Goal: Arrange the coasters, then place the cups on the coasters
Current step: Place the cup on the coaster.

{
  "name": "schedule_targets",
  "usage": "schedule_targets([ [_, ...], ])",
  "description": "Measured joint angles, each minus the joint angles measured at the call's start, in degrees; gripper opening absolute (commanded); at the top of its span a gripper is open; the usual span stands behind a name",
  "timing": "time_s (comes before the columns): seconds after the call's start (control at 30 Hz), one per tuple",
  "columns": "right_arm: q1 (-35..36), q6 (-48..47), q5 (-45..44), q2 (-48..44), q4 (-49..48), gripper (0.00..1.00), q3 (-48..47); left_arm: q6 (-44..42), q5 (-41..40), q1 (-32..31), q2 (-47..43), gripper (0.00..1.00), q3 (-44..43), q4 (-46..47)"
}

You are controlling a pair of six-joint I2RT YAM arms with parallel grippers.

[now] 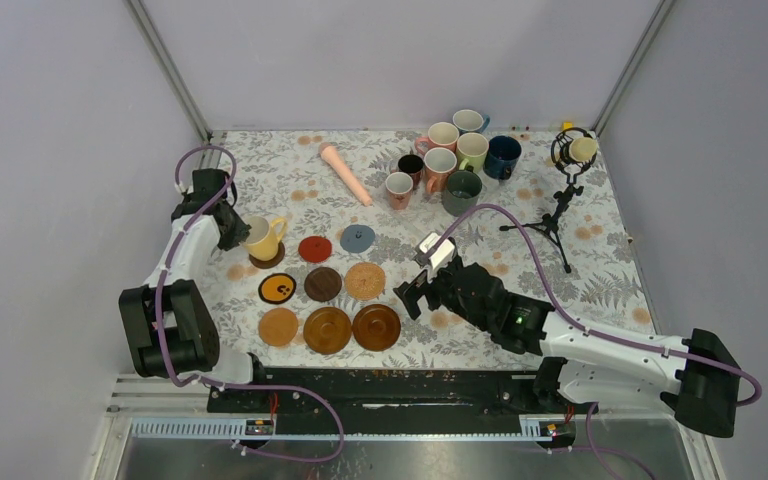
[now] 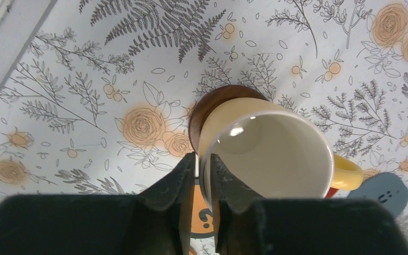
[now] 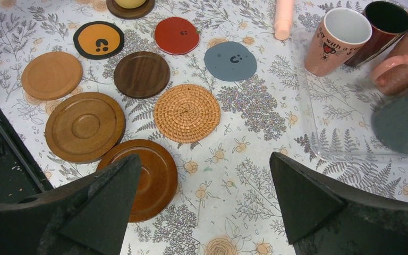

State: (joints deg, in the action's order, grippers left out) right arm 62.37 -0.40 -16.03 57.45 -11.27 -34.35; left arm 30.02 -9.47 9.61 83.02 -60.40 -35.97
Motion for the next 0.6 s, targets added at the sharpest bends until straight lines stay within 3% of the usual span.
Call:
schedule_targets([
  [0.13,0.0,0.0,-0.7,-0.5,0.0,1.0,0.3,0.1,0.5,-0.2,0.0,0.47,0.0,-0.1],
  [0.43,-0.3,2.9,-5.4,-1.3,2.7,0.99,-0.5,0.4,2.8,-0.4,-4.9,0.79,-0.9,-2.9],
  [0.6,-7.1,6.6,-4.9,3.2,11.0,0.89,-9.2,0.4,6.3,-1.5,-15.1,0.91,-2.0,-3.4],
])
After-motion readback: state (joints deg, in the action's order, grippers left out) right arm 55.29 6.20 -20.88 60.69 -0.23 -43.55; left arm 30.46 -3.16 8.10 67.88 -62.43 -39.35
